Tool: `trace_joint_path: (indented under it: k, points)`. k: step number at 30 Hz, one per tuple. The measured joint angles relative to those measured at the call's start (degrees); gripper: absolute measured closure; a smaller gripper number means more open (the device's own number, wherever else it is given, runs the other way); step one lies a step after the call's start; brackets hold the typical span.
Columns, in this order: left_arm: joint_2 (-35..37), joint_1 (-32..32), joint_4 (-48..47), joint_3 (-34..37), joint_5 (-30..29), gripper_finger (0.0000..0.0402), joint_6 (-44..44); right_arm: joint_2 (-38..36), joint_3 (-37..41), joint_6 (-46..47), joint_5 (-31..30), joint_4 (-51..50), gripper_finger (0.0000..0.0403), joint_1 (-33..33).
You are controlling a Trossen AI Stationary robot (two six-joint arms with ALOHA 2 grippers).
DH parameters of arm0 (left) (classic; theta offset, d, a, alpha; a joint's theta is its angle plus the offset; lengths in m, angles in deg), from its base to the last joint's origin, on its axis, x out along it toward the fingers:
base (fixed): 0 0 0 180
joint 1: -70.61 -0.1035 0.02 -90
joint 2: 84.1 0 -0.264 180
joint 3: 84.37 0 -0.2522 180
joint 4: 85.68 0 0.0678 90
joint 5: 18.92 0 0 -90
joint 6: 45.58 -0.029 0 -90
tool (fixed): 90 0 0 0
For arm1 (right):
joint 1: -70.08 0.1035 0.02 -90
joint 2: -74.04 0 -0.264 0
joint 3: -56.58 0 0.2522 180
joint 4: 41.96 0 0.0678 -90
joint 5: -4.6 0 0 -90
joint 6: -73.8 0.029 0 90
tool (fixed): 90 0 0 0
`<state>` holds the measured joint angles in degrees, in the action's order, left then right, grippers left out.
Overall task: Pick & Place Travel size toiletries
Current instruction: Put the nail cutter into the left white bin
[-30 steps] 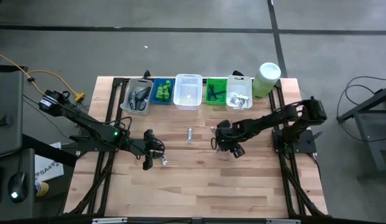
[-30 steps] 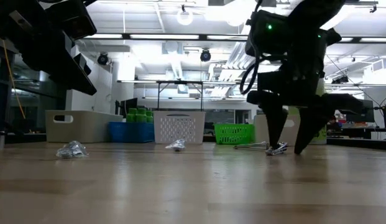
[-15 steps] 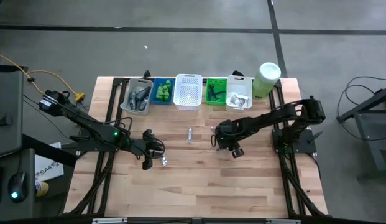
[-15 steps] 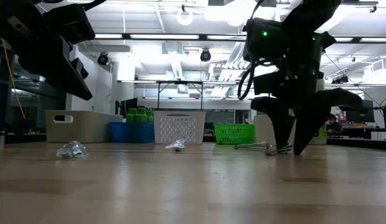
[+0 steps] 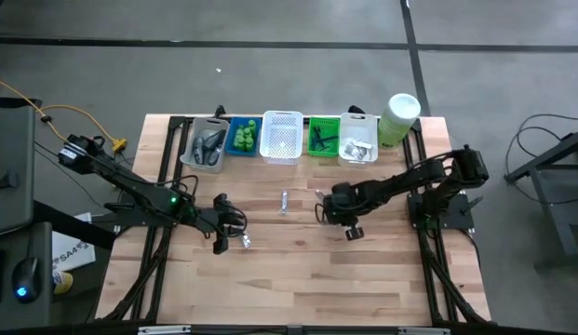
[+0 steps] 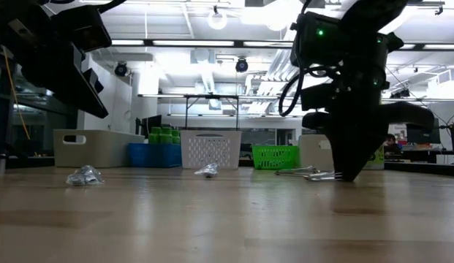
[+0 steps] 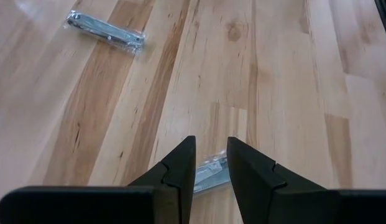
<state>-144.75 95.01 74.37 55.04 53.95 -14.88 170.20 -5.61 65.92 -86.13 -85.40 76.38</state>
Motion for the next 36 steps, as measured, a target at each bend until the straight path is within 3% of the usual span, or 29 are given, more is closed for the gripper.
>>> trace_joint_path:
  k: [7,12,17,21,29,36]
  points:
    - [0.00,0.00,0.03,0.00,-0.12,0.0309,-0.43,-2.00,0.30,14.14,1.89,1.31,0.0351,0.15]
    - [-0.02,-0.02,1.12,0.00,-4.70,0.0309,-1.08,-5.14,0.26,19.22,1.83,3.33,0.0351,0.25]
    - [-0.72,-0.02,9.76,0.00,-9.98,0.0305,-12.39,-6.55,0.22,21.71,1.09,8.46,0.0351,0.10]
    - [-1.59,-0.02,19.89,0.04,-10.95,0.0274,-22.42,-6.60,0.08,21.54,-0.55,15.63,0.0351,-0.26]
    - [-5.51,-1.95,35.32,0.00,-10.73,0.0162,-32.57,-6.61,0.11,12.27,-5.11,37.83,0.0351,-0.26]
    - [-7.30,-6.47,43.45,0.07,-10.54,0.0142,-33.47,-6.64,0.09,2.97,-4.43,53.99,0.0351,-0.28]
